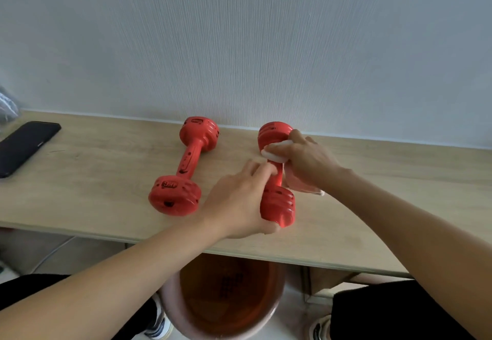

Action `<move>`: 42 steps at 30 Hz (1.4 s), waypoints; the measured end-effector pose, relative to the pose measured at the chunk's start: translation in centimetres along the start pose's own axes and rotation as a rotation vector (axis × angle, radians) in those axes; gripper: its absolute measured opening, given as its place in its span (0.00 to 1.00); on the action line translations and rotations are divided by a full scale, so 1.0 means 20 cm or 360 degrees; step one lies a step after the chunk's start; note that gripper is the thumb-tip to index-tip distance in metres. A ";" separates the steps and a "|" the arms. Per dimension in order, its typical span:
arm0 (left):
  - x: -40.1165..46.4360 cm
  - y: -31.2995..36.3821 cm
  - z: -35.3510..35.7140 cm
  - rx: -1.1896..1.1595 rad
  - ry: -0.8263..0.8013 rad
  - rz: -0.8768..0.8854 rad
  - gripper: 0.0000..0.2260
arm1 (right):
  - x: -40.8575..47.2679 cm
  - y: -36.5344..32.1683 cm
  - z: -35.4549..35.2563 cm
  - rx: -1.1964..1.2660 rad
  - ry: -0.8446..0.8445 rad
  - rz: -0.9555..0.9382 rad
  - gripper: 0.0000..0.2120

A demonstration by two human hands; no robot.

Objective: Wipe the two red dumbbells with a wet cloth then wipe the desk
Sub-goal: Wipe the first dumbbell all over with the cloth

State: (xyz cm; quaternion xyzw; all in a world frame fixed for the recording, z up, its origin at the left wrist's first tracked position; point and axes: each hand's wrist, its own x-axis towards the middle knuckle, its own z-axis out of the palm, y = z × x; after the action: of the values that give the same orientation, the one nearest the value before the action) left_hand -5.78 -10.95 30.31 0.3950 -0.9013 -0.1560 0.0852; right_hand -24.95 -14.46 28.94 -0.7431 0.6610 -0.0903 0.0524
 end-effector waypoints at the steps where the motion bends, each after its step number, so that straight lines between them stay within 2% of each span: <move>1: 0.01 0.02 -0.01 0.0143 0.0015 0.0080 0.33 | 0.00 0.00 -0.01 0.0008 0.0002 0.0008 0.26; 3: 0.03 0.04 -0.02 0.0329 0.0021 0.0189 0.30 | -0.02 0.01 -0.01 -0.0017 -0.0010 0.0011 0.25; 4: 0.04 0.04 -0.02 0.0294 0.0003 0.0182 0.29 | -0.03 0.01 -0.01 -0.0028 -0.0014 0.0012 0.24; 7: 0.02 0.02 -0.02 -0.0064 -0.0043 0.0076 0.28 | -0.03 -0.01 -0.05 -0.0051 -0.0061 -0.0033 0.24; 10: -0.02 -0.07 -0.02 -0.0349 -0.0028 -0.0032 0.28 | -0.11 -0.05 -0.08 0.0147 -0.0206 -0.0173 0.19; 12: -0.06 -0.12 -0.03 -0.0442 -0.0032 -0.0082 0.28 | -0.20 -0.10 -0.06 0.0229 -0.0239 -0.0281 0.18; 14: -0.07 -0.14 -0.03 -0.0463 -0.0039 -0.0079 0.28 | -0.23 -0.12 -0.03 0.0138 -0.0189 -0.0329 0.21; 18: -0.06 -0.14 -0.02 -0.0492 -0.0022 -0.0099 0.27 | -0.14 -0.13 -0.02 -0.0100 -0.0077 -0.0200 0.22; 23: -0.06 -0.15 -0.02 -0.0529 -0.0034 -0.0120 0.26 | -0.01 -0.10 0.01 -0.0068 0.0046 0.0004 0.28; 29: -0.10 -0.17 0.01 -0.0699 -0.0020 -0.0140 0.25 | -0.23 -0.16 0.03 -0.0106 -0.0024 -0.0361 0.21; 32: -0.08 -0.16 0.04 -0.0754 0.0003 -0.0128 0.26 | -0.19 -0.12 0.00 -0.0188 -0.0014 -0.0245 0.22; 36: -0.06 -0.14 0.06 -0.0777 -0.0004 -0.0182 0.26 | -0.05 -0.07 -0.02 -0.0329 0.0043 -0.0018 0.30; 39: -0.06 -0.15 0.04 -0.0783 -0.0064 -0.0222 0.26 | 0.00 -0.07 -0.01 -0.0367 -0.0003 0.0012 0.31; 42: -0.06 -0.13 -0.02 -0.0554 -0.0173 -0.0193 0.28 | 0.01 -0.09 0.01 -0.0396 -0.0011 0.0003 0.30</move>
State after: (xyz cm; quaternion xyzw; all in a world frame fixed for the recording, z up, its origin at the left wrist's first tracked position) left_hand -3.08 -11.91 29.68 0.4190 -0.8385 -0.3356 0.0938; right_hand -23.15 -14.50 29.08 -0.7436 0.6675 -0.0051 -0.0379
